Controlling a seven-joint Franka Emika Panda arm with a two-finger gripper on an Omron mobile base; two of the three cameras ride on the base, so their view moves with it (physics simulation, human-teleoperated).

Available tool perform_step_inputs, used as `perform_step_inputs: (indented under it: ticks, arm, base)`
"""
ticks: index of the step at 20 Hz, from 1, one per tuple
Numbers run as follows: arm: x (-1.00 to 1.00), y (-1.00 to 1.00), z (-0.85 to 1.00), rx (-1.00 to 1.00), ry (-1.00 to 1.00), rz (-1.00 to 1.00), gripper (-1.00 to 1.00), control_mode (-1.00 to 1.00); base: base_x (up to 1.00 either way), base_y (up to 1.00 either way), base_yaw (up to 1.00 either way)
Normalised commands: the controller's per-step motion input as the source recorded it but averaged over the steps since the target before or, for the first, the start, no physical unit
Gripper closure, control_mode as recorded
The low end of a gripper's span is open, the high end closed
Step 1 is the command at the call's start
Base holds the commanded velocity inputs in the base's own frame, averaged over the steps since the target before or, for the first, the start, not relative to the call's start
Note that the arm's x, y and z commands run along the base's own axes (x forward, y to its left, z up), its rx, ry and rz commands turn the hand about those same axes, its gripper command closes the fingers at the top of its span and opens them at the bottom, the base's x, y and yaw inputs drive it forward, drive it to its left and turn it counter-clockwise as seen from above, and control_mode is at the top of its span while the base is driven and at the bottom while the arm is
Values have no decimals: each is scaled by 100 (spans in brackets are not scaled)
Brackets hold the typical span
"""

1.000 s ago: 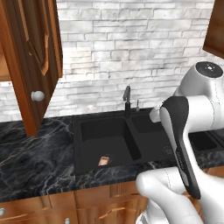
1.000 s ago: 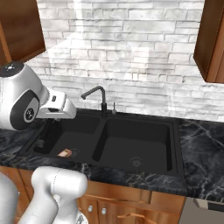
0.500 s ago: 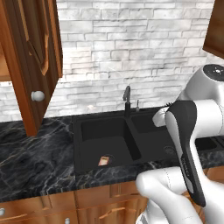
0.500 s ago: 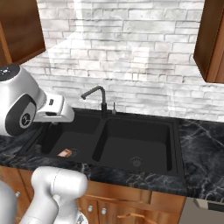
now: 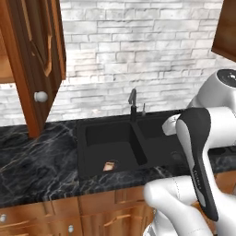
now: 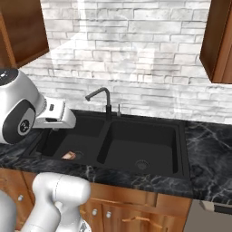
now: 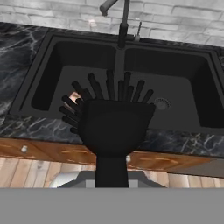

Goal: Pick up the dish brush and bar soap from the sink, and place them back in the cabinet, and close the cabinet doors.

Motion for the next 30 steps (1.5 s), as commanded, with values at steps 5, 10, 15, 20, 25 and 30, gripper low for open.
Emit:
perform_step_inputs:
  ticks: [5,10,15,20,25,30]
  arm:
    - [0,0,0,0,0,0,100,100]
    - [0,0,0,0,0,0,100,100]
    - [0,0,0,0,0,0,100,100]
    - [0,0,0,0,0,0,100,100]
    - [0,0,0,0,0,0,100,100]
    - [0,0,0,0,0,0,100,100]
  base:
    - [-45,1,0]
    - [-47,8,0]
    - [-44,22,0]
    - [-36,46,0]
    - [-35,64,-1]
    - [-41,62,-2]
